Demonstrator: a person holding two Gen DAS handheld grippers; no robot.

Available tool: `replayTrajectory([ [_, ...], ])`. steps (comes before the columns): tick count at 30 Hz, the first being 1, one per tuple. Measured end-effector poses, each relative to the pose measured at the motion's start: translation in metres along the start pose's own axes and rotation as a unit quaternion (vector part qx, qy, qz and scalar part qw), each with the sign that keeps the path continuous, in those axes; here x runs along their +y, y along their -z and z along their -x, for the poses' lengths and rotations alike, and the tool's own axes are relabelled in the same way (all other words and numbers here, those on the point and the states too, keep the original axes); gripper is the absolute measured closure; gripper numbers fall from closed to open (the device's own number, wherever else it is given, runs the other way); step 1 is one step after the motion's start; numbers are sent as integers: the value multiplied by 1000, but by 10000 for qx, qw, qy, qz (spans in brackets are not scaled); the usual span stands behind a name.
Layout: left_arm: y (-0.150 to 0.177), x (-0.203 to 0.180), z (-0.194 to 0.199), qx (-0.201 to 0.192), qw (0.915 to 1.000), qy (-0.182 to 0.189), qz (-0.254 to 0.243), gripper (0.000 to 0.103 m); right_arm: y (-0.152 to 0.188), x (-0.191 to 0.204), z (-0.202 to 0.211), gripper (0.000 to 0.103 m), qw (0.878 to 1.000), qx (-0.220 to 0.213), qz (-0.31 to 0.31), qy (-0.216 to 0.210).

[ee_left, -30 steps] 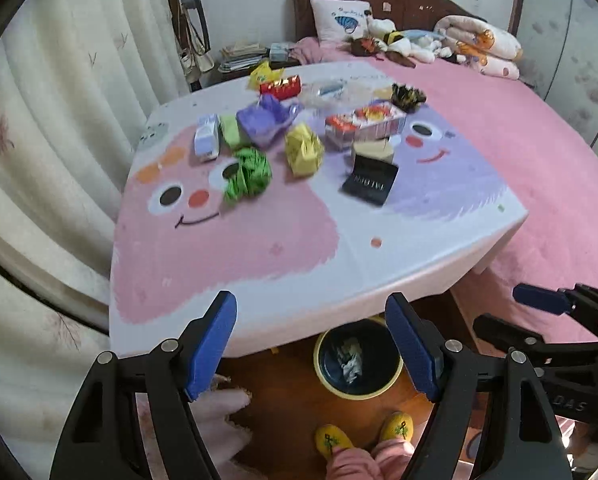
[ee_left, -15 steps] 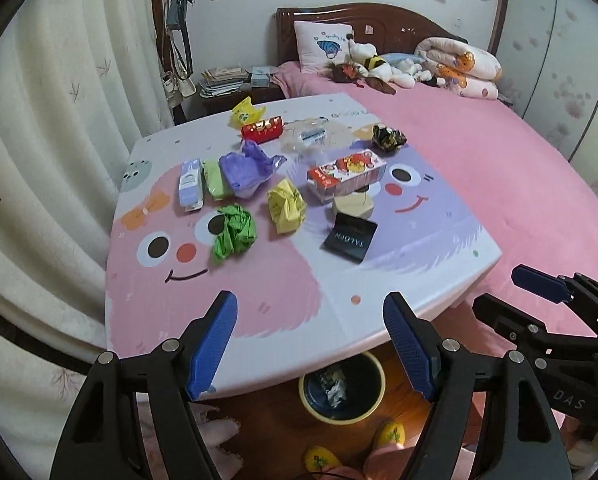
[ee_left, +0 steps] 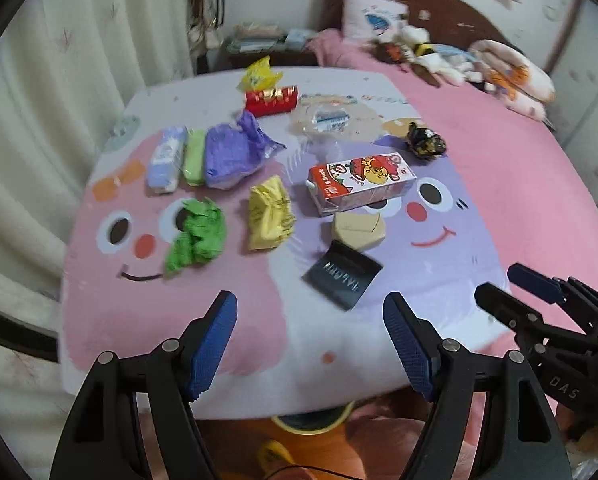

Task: Collect trash
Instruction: 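Move both grippers back up over the table, then grasp the black TALOPN card with the left gripper while the right grasps the beige folded paper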

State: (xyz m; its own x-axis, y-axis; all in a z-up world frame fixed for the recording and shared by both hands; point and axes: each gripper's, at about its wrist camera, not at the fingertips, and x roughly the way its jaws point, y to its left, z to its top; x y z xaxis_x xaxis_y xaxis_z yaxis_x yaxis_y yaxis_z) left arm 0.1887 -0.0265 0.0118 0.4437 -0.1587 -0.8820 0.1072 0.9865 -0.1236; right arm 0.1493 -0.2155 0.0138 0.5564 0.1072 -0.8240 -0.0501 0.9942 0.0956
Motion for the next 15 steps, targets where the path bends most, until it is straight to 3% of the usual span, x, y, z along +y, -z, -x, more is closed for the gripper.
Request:
replayTrajectory([
  [7,-34,-29,-90,640,9943,-128,844,26,-51,-56,-57,49,9972,348,513,-413],
  [15,-45,-35,-152,957,9823,-342,1574,26,-68,-85,-108,49,9912,694,873,-710],
])
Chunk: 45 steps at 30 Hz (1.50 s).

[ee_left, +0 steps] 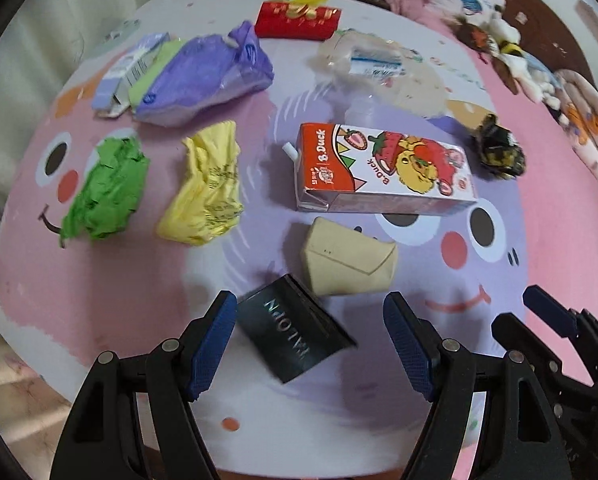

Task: Collect trash
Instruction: 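Grasp the black TALOPN card with the left gripper while the right grasps the beige folded paper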

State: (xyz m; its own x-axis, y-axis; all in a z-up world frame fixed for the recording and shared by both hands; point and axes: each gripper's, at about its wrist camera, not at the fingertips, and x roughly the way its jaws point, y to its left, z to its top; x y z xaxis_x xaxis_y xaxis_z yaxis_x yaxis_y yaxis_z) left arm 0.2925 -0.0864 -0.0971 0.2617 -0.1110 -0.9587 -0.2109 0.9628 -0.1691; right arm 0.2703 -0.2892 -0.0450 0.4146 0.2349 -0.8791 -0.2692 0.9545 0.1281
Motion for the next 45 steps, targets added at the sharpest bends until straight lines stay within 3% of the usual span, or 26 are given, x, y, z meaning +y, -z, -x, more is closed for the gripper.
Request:
replayTrajectory([
  [4,-7,-4,-24,129,9997,-171,112,25,-7,-13,-18,49,9997,145,76,-165],
  [10,-13,-9,-34,-2,9996,-188,206,21,-14,-16,-35,49,9985,274,191,-433],
  [20,2,-1,-52,143,9984,-455,314,22,-18,-20,-48,49,9968,368,185,-688],
  [27,-3,19,-62,262,9959,-252,833,26,-17,-12,-52,49,9956,414,266,-796],
  [34,-11,21,-70,115,9973,-549,474,26,-15,-3,-53,49,9947,428,325,-873],
  [40,-31,9,-75,81,9999,-51,33,26,-11,3,-53,49,9946,468,343,-866],
  [45,-37,-21,-83,-135,9966,-368,-721,26,-7,1,-55,49,9946,522,240,-860],
])
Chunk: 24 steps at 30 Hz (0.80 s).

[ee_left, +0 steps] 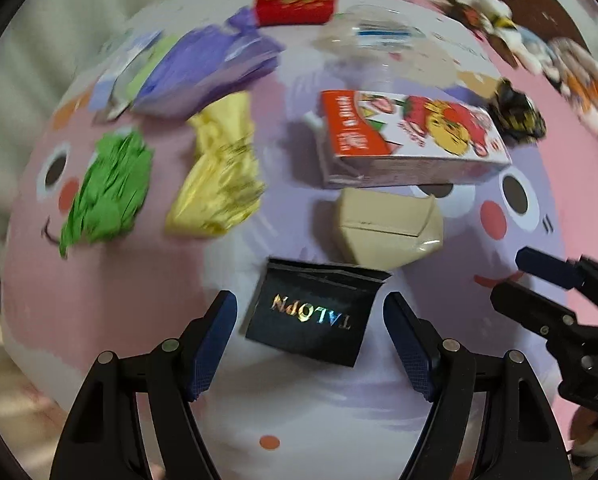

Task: Collect trash
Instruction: 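Grasp the black TALOPN card with the left gripper while the right grasps the beige folded paper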

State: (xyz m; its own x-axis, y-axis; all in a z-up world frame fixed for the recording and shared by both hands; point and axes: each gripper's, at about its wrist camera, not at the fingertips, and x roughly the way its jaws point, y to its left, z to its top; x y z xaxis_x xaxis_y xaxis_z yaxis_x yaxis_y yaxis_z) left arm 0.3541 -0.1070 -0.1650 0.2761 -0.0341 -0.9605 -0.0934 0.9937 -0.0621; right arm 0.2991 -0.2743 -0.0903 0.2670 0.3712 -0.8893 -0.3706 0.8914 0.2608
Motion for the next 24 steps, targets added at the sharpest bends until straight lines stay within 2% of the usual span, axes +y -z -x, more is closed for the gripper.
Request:
replayTrajectory([
  [5,-10,-14,-12,-134,9994,-261,-169,26,2,-4,-2,49,10000,27,-84,4],
  [8,-8,-11,-14,-205,9994,-262,-98,27,3,-3,-3,49,10000,38,-59,11],
  [9,-10,-11,-14,-244,9994,-226,-49,32,3,-2,-3,49,10000,37,-43,9],
  [10,-4,-8,-10,-290,9993,-225,-40,42,4,-1,-2,49,10000,32,-17,2],
  [18,12,11,-3,-316,9987,-360,165,43,1,9,-7,49,9999,-12,53,-138],
  [24,28,46,18,-308,9967,-554,504,43,-8,28,-18,49,9995,-45,-4,-318],
])
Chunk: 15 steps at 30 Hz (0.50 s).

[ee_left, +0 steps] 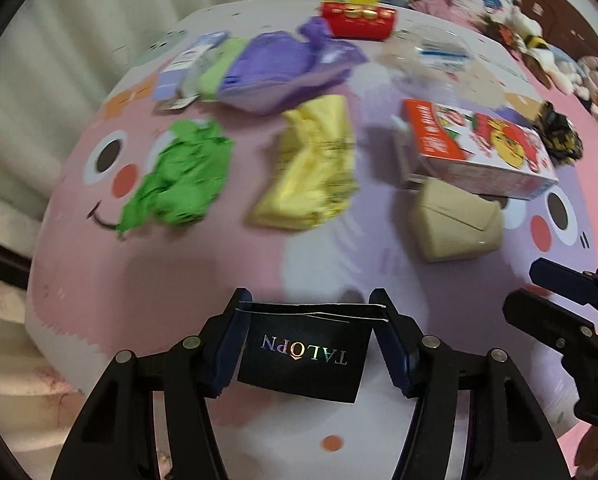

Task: Collect trash
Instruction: 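Grasp the black TALOPN card with the left gripper while the right grasps the beige folded paper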

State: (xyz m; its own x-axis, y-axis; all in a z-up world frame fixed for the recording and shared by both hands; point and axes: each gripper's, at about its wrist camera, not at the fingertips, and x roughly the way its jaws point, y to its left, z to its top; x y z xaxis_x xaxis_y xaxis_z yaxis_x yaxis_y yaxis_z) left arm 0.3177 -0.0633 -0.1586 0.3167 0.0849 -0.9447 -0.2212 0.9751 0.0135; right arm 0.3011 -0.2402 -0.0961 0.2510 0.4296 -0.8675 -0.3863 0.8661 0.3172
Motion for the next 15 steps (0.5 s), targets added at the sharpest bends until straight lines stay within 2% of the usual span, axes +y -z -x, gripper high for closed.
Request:
replayTrajectory([
  [2,2,13,5,1,10000,-15,98,43,-4,8,-6,48,10000,-55,-3,-10],
  [8,9,50,18,37,9997,61,241,42,-16,27,-30,34,9989,-285,-307,188],
  [15,12,86,26,133,9995,242,158,42,-23,50,-50,28,9893,-880,-577,1014],
])
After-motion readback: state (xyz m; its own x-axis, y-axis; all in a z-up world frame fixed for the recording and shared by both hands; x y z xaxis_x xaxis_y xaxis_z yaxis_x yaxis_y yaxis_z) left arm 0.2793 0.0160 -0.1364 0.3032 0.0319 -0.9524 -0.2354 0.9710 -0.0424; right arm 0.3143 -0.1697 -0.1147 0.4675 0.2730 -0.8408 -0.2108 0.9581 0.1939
